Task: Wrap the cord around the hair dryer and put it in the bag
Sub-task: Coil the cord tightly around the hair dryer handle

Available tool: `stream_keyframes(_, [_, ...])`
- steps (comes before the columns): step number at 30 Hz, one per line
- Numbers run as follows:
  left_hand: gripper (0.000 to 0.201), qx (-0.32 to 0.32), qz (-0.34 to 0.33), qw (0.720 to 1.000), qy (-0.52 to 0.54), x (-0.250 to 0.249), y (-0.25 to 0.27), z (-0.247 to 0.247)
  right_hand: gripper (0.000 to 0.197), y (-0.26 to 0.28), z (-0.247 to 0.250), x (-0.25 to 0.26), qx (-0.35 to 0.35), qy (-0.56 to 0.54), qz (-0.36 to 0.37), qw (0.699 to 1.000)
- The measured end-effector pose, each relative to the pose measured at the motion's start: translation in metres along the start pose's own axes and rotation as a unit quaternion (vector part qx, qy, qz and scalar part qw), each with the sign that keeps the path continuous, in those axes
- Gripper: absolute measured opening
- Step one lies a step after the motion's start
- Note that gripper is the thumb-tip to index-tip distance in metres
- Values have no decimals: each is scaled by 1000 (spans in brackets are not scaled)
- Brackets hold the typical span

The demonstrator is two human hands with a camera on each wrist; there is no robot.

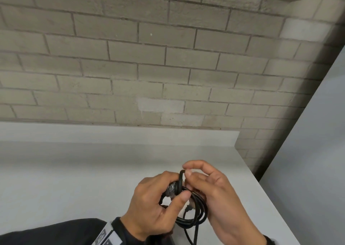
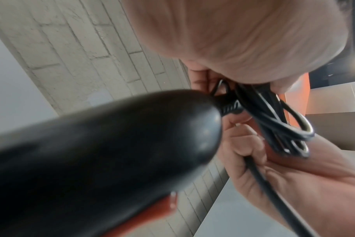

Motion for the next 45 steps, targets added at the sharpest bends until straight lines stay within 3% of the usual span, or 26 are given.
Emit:
stream_keyframes(4, [29, -21, -7, 999, -31, -3, 4, 2, 15, 0, 0, -17, 21, -52, -35, 998])
stream_keyframes(9, [29, -46, -2, 998, -50, -6, 4, 2, 12, 5, 3, -31, 13, -74, -27, 997])
stream_keyframes(14, [32, -75, 50, 995, -30, 1, 9, 1, 65, 12, 12, -38, 20, -37, 63, 997])
stream_keyframes(17, [33, -81, 74, 994, -17, 3, 9, 0, 55, 16, 12, -35, 21, 54, 112, 992])
stream_keyframes(22, [28, -67, 90, 994, 7, 2, 6, -4, 22, 15, 16, -37, -4, 80, 85, 993])
stream_keyframes(28, [16, 1, 149, 989, -5, 6, 6, -10, 14, 15, 18, -34, 6, 149, 65, 987])
stream_keyframes(33, [15, -12, 221, 975, 16, 7, 7, -11, 20, 15, 16, -34, -23, 198, 108, 974])
stream_keyframes(35, [15, -21, 219, 975, -3, 7, 6, -11, 27, 18, 15, -35, -125, 220, 186, 949])
stream_keyframes(36, [15, -27, 223, 974, -13, 8, 7, -10, 30, 24, 15, -33, -200, 229, 239, 922])
stream_keyframes(38, [17, -38, 234, 971, -21, 8, 9, -12, 28, 41, 11, -29, -320, 253, 344, 846])
stream_keyframes(40, [18, -47, 238, 970, -27, 8, 11, -13, 12, 48, -5, -30, -347, 328, 409, 778])
stream_keyframes(41, [18, -52, 239, 969, -32, 7, 11, -13, 13, 47, -11, -33, -340, 355, 412, 767])
stream_keyframes(45, [16, -75, 236, 968, -40, 6, 10, -10, 45, 33, -12, -40, -293, 374, 336, 813])
Point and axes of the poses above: each hand's wrist, its own y-axis away from the middle knuckle, its own z-axis out of the back of the hand, x = y × z, the point moved 6 cm from there along -y, towards the middle knuckle, and after that the axes turned 15 degrees about -z, right-handed, at the moved point
